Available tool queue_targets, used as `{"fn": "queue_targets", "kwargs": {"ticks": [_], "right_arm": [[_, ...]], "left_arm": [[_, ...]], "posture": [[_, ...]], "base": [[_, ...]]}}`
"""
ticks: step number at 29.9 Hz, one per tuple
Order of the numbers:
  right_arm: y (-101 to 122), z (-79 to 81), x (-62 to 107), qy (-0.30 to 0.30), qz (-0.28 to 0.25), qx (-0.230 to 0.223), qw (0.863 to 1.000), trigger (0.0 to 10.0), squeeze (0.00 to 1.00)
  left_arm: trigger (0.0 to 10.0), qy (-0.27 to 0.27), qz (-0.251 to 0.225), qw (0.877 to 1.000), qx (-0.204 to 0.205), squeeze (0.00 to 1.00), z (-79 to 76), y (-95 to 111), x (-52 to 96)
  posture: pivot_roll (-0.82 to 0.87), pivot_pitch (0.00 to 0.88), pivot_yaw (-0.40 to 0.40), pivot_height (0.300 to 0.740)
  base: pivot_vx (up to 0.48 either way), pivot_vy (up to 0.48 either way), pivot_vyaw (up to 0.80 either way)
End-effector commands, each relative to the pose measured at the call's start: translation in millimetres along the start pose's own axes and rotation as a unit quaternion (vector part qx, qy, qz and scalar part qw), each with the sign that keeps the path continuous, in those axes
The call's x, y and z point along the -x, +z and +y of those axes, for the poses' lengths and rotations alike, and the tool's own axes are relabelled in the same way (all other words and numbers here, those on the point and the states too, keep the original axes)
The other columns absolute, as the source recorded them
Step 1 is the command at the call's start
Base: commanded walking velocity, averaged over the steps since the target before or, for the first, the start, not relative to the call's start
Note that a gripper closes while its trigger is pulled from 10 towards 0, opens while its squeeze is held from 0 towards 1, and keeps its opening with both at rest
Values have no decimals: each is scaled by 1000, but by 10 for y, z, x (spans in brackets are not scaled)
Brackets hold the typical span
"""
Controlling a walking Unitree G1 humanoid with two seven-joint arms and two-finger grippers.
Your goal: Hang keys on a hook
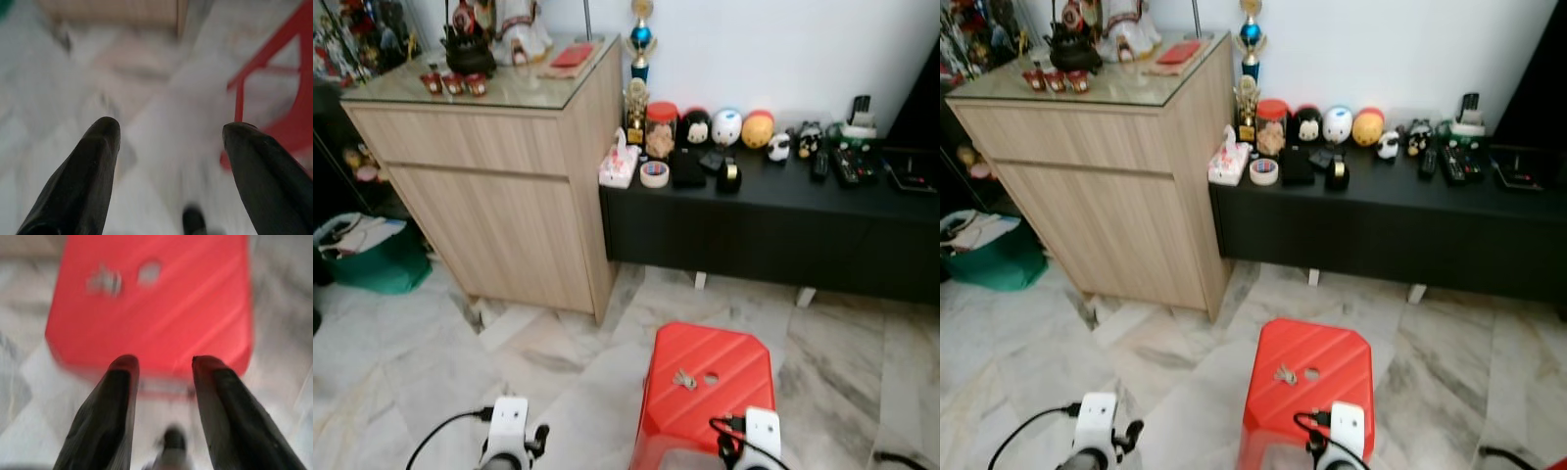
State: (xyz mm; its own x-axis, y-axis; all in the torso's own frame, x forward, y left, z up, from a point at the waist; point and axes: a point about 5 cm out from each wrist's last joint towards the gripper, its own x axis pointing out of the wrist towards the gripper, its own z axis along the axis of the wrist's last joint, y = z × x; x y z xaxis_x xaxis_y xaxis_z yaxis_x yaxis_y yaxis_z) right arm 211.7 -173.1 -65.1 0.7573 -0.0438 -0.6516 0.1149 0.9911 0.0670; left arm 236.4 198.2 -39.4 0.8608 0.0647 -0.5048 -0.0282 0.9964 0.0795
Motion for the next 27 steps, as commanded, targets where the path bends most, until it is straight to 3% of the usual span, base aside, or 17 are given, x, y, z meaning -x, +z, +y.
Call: {"fn": "queue_targets", "kwargs": {"ticks": [1, 3, 4, 9, 12, 17, 19, 27], "right_arm": [[884, -19, -125, 8, -159, 21, 987, 10000, 0], [1019, 11, -113, 22, -192, 29, 981, 10000, 0], [1123, 56, -81, 36, -228, 45, 972, 10000, 0], [1167, 81, -12, 47, -270, 47, 960, 10000, 0], [1112, 56, 23, 31, -273, 51, 960, 10000, 0], [982, 23, 90, 2, -273, 18, 962, 10000, 0], [918, 23, 97, -6, -266, 19, 964, 10000, 0], [865, 17, 70, -18, -234, 41, 971, 10000, 0]], "left_arm": [[10000, -5, -97, 995, -1, 0, 63, 538, -154], [10000, -18, -121, 992, -8, 0, 38, 625, -162], [10000, -25, -158, 987, 5, 0, 17, 745, -154], [10000, -25, -226, 973, 28, 0, 6, 887, -77], [10000, -25, -238, 970, 35, 0, -1, 891, -38], [10000, -21, -251, 967, 42, 0, -3, 887, 9], [10000, -21, -241, 969, 58, 0, 5, 870, -1], [10000, -30, -244, 968, 50, 0, 7, 957, -26]], "posture": [[-42, 3, 26, 740], [-44, 2, 24, 740], [-48, 0, 21, 740], [-40, 0, 13, 740], [-32, 0, 2, 740], [-38, 0, 15, 740], [-45, 0, 20, 740], [-48, 0, 22, 730]], "base": [[0, 0, 0], [0, 0, 0], [0, 0, 0], [0, 0, 0], [0, 0, 0], [0, 0, 0], [0, 0, 0], [0, 0, 0]]}}
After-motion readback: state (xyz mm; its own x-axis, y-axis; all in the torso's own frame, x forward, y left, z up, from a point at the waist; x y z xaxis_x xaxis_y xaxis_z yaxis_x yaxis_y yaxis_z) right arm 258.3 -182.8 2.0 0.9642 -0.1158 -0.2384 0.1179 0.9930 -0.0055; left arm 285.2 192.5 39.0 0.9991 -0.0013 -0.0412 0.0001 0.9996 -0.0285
